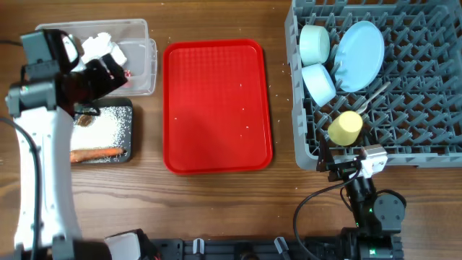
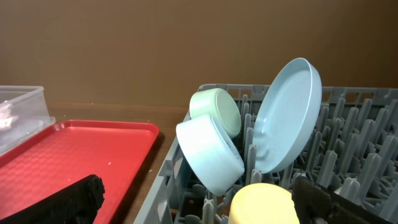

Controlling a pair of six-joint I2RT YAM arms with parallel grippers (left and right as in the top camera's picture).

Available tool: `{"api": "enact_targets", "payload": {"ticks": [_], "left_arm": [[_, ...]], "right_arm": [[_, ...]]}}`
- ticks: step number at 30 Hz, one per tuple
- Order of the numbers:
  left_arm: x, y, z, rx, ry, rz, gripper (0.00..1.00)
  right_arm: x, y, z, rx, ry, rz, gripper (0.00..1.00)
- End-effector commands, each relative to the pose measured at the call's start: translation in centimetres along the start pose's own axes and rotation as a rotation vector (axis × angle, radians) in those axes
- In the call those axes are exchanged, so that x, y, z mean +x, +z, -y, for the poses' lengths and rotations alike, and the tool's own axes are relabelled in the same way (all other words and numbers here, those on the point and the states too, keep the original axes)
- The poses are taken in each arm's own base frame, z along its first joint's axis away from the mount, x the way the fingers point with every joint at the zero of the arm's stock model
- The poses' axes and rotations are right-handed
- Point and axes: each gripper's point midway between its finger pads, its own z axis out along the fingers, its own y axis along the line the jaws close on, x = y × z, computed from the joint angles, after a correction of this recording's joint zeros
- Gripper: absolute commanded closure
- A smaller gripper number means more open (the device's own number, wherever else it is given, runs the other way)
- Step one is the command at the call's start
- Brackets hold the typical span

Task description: Sort waste into correct bins and load items into the dishwasher rack

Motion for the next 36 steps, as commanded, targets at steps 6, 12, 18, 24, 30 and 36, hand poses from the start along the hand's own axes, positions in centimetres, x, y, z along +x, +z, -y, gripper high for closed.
{"api": "enact_targets", "payload": {"ticks": [6, 12, 18, 24, 30, 36], "left_arm": [[1.3, -5.7, 7.7, 0.18, 0.218, 0.27, 0.0], [4.6, -3.7, 8.1, 0.402, 0.255, 0.496, 0.0], [9.9, -2.9, 5.0, 0.46, 0.265, 0.641, 0.0], [12.5, -2.6, 2.5, 0.447, 0.249, 0.73, 0.0], [13.3, -2.4, 0.9, 0.436, 0.232, 0.794, 0.0], [14.5, -0.9, -0.2, 0.425, 0.225, 0.804, 0.0]], "right_arm": [[-0.3, -0.1, -0.4, -0.018, -0.02, 0.014, 0.0], [-0.3, -0.1, -0.4, -0.018, -0.02, 0.014, 0.0], [-0.3, -0.1, -0.4, -0.018, -0.02, 0.014, 0.0], [-0.3, -0.1, -0.4, -0.018, -0.02, 0.014, 0.0], [-0.3, -0.1, -0.4, -0.018, -0.02, 0.014, 0.0], [-0.3, -0.1, -0.4, -0.018, -0.02, 0.014, 0.0]]}}
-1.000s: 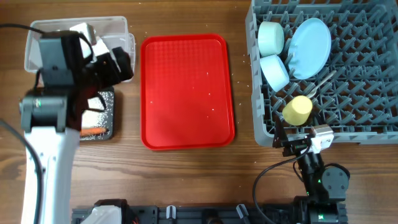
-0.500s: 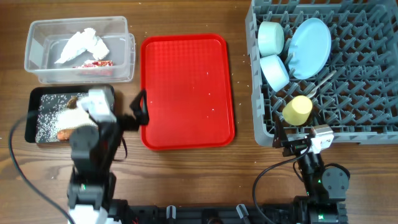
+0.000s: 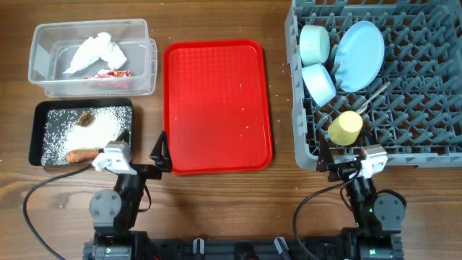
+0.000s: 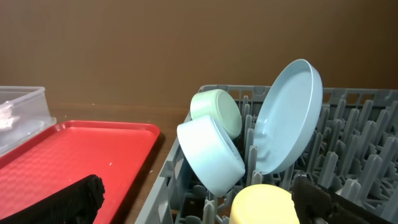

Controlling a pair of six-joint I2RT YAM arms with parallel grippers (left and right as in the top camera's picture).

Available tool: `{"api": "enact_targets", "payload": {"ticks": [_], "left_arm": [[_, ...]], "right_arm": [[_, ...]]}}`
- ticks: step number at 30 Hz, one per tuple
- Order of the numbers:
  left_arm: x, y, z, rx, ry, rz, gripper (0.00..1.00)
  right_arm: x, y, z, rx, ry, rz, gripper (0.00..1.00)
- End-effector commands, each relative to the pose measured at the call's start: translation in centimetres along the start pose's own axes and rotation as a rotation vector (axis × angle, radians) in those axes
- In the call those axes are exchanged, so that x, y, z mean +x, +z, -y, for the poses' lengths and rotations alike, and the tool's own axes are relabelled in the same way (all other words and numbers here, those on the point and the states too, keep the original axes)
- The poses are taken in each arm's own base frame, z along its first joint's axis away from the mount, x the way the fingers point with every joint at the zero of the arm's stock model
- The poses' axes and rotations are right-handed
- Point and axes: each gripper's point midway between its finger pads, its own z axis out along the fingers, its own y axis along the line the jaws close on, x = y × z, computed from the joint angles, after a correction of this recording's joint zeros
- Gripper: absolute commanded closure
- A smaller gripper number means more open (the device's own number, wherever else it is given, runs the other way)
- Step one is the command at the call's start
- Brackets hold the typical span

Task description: Sort waste into correct bins and load items into the dishwasher rack

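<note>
Crumpled white paper (image 3: pixel 94 50) and a red wrapper lie in the clear bin (image 3: pixel 43 87). A carrot (image 3: pixel 81 154) and a brown scrap rest on white grains in the black bin (image 3: pixel 36 137). The grey dishwasher rack (image 3: pixel 419 94) holds a mint bowl (image 3: pixel 315 43), a light blue bowl (image 3: pixel 319 83), a blue plate (image 3: pixel 361 45), a yellow cup (image 3: pixel 346 127) and a utensil. My left gripper (image 3: pixel 142 146) is folded back at the near edge, open and empty. My right gripper (image 3: pixel 348 160) stands open just short of the yellow cup (image 4: pixel 261 204), touching nothing.
A red tray (image 3: pixel 216 108) lies bare between the bins and the rack. In the right wrist view the plate (image 4: pixel 289 115) and both bowls stand on edge in the rack's near corner. Both arm bases sit at the table's near edge.
My left arm was stretched out over the clear bin, at the white paper. Now it is folded back at the near edge, and the paper lies in the bin. The right arm has not moved.
</note>
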Motion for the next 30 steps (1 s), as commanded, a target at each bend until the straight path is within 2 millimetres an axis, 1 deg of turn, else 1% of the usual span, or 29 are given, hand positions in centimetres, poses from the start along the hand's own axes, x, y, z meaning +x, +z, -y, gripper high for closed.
{"api": "enact_targets", "payload": {"ticks": [1, 5, 7, 9, 30], "left_arm": [[1.37, -0.19, -1.24, -0.043, 0.003, 0.0, 0.0], [1.47, -0.6, -1.69, -0.07, 0.003, 0.003, 0.0], [2.25, -0.87, -1.89, -0.078, -0.001, -0.025, 0.0], [1.54, -1.01, -1.67, -0.069, 0.003, 0.006, 0.0], [1.58, -0.98, -1.62, -0.066, 0.003, 0.004, 0.0]], "right_arm": [[-0.17, -0.05, -0.31, -0.015, -0.02, 0.01, 0.0], [-0.17, -0.05, -0.31, -0.015, -0.019, 0.01, 0.0], [-0.17, -0.05, -0.31, -0.015, -0.02, 0.01, 0.0], [-0.17, -0.05, -0.3, -0.015, -0.019, 0.01, 0.0], [-0.17, -0.05, -0.31, -0.015, -0.02, 0.01, 0.0]]}}
